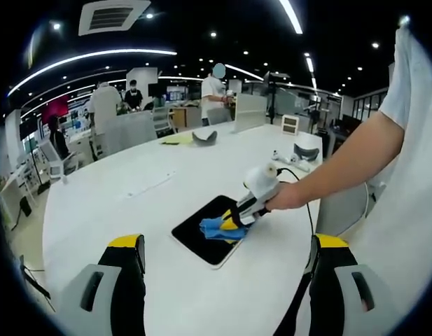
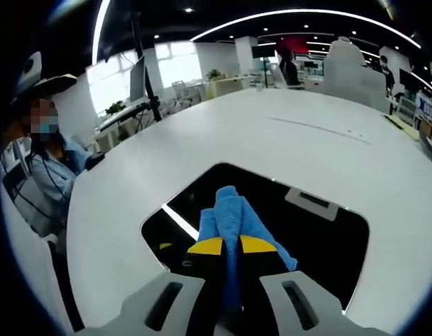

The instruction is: Wipe the mirror surface with the cleaning cloth until all visible marks leave the cleaned area.

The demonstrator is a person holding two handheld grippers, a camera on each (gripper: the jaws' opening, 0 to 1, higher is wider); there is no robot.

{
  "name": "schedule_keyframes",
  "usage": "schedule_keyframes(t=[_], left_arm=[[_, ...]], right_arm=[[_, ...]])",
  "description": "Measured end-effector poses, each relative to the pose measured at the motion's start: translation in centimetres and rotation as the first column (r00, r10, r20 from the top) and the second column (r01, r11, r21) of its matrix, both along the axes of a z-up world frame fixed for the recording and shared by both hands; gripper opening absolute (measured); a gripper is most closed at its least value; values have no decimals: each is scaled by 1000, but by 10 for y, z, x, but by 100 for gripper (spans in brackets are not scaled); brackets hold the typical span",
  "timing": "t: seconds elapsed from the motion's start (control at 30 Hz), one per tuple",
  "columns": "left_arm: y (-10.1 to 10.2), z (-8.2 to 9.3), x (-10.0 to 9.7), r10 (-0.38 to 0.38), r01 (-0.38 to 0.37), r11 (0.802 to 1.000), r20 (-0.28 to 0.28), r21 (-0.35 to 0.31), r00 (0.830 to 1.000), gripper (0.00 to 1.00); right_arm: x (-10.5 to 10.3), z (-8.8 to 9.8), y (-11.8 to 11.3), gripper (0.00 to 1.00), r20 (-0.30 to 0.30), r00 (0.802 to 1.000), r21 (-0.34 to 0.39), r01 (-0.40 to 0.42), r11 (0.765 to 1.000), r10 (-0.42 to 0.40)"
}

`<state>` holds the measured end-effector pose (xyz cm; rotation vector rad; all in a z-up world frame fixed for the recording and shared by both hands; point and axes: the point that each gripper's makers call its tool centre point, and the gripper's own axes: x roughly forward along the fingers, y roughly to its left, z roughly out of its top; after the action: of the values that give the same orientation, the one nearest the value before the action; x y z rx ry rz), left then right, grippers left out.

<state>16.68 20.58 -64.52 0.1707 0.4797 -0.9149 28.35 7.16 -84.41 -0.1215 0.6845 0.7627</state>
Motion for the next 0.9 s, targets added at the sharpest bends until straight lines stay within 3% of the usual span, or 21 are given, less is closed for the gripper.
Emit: schedule_keyframes(t=[0.9], left_arm=[[7,-3,8,23,-23,1000,-10,0,1000,99]], right_arm=[[30,-1,9,2,7,1000,-17,-1,1000,1]])
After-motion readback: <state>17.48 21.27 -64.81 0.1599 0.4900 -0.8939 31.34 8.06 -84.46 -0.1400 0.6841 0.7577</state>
